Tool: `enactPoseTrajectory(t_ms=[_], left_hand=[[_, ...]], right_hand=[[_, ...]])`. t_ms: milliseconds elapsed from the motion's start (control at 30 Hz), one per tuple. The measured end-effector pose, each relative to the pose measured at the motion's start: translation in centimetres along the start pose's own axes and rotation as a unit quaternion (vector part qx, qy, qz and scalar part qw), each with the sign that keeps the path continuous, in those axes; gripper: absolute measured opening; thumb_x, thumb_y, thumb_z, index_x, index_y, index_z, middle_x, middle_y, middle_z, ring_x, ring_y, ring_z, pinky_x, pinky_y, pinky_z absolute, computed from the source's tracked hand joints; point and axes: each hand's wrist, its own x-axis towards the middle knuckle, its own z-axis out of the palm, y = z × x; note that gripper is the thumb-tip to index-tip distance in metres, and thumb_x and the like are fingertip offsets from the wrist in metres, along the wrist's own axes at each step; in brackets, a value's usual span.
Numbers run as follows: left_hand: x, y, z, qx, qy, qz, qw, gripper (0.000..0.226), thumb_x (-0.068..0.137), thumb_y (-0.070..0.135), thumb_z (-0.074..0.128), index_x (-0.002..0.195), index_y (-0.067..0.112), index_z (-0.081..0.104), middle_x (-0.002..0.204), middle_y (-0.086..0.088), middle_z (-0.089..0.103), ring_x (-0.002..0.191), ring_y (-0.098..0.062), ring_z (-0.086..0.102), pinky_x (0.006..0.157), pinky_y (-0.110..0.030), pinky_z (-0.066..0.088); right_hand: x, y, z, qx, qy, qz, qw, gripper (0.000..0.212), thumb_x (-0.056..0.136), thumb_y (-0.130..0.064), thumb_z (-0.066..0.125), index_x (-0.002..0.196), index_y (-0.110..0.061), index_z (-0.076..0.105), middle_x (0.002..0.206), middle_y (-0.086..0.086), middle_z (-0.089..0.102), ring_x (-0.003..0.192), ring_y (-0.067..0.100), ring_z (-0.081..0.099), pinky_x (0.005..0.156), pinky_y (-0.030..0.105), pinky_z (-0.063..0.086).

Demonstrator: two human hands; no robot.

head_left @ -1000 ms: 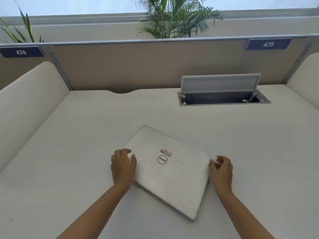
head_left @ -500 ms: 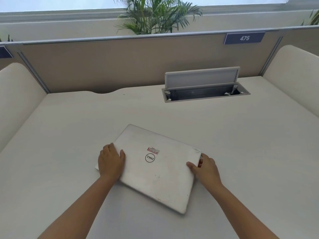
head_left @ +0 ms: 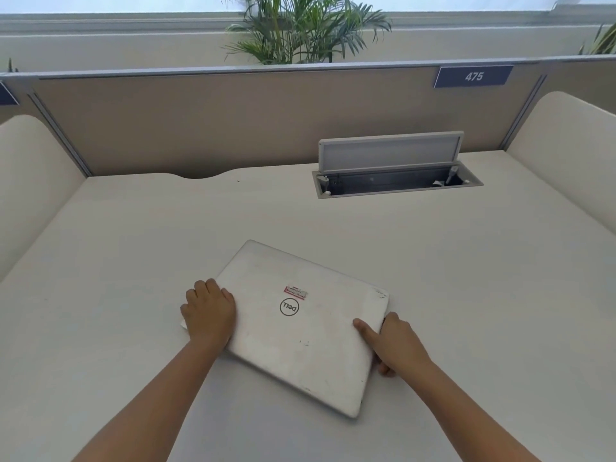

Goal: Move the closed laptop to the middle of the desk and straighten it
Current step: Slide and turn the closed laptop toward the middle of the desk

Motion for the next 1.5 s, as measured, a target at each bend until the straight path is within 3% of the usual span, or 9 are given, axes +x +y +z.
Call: enactPoseTrajectory(t_ms=[167,267,467,733,867,1100,1267,1500], left_hand=[[0.3,-0.1,0.2,0.0,0.004,0.005,1.0,0.02,0.086,0.005,0.05,0.091,-0.013,0.056,0.09,-0.033,0.056,0.084,-0.045,0.054,0.065,-0.051,0.042],[0.8,-0.1,0.1,0.01,-0.024,-0.011,1.0,0.027,0.09,0.013,0.046,0.097,-0.012,0.055,0.099,-0.032,0.055,0.093,-0.044,0.052,0.07,-0.05,0.042],[2.3,-0.2,-0.2,0.013,-0.069,-0.05,0.996,0.044,0.096,0.034,0.038,0.114,-0.005,0.049,0.119,-0.022,0.051,0.109,-0.038,0.046,0.083,-0.047,0.043],[3.7,-0.5,-0.8,-0.061,-0.131,-0.108,0.984,0.047,0.097,0.037,0.032,0.121,0.0,0.048,0.13,-0.019,0.046,0.122,-0.039,0.038,0.094,-0.051,0.038],[4.2,-0.9,-0.9,-0.085,-0.148,-0.108,0.979,0.047,0.097,0.036,0.031,0.119,0.0,0.052,0.128,-0.022,0.05,0.121,-0.042,0.039,0.096,-0.049,0.037],[3.2,-0.9,-0.8,-0.118,-0.128,-0.142,0.974,0.048,0.096,0.037,0.035,0.114,-0.002,0.055,0.119,-0.026,0.056,0.116,-0.044,0.045,0.091,-0.048,0.041],[2.8,-1.3,-1.0,-0.14,-0.118,-0.163,0.969,0.046,0.095,0.036,0.039,0.106,-0.004,0.059,0.115,-0.026,0.059,0.111,-0.044,0.05,0.087,-0.047,0.042],[2.6,-2.5,-1.4,-0.166,-0.115,-0.187,0.961,0.048,0.093,0.037,0.041,0.102,-0.005,0.062,0.107,-0.028,0.063,0.101,-0.046,0.056,0.082,-0.045,0.045]], right_hand=[[-0.2,-0.1,0.5,-0.062,0.026,-0.011,0.998,0.059,0.084,-0.066,0.041,0.095,-0.008,0.044,0.073,0.007,0.064,0.042,0.02,0.056,0.05,0.031,0.051],[-0.1,-0.1,0.4,-0.043,0.007,0.004,0.999,0.058,0.084,-0.066,0.043,0.094,-0.008,0.043,0.066,0.005,0.062,0.034,0.017,0.055,0.044,0.026,0.049],[0.4,-0.3,0.1,0.002,-0.04,0.036,0.999,0.06,0.081,-0.063,0.051,0.096,-0.006,0.041,0.056,0.011,0.068,0.038,0.02,0.061,0.052,0.029,0.056],[0.3,0.3,0.4,0.035,-0.027,0.033,0.998,0.066,0.072,-0.069,0.059,0.094,-0.009,0.042,0.059,0.008,0.069,0.04,0.016,0.062,0.046,0.024,0.051],[0.5,0.9,0.6,0.058,-0.013,0.028,0.998,0.065,0.067,-0.069,0.063,0.089,-0.009,0.05,0.062,0.007,0.069,0.043,0.015,0.065,0.05,0.025,0.052],[1.5,1.6,1.2,0.081,0.046,-0.009,0.996,0.052,0.078,-0.068,0.05,0.078,-0.017,0.048,0.076,-0.001,0.061,0.067,0.015,0.06,0.061,0.033,0.048],[1.7,1.8,1.5,0.076,0.057,-0.023,0.995,0.051,0.08,-0.067,0.049,0.079,-0.017,0.047,0.075,-0.002,0.059,0.066,0.012,0.057,0.054,0.029,0.039],[2.4,1.2,2.0,0.103,0.057,-0.048,0.992,0.049,0.079,-0.067,0.051,0.082,-0.018,0.048,0.077,-0.002,0.059,0.068,0.012,0.056,0.057,0.029,0.04]])
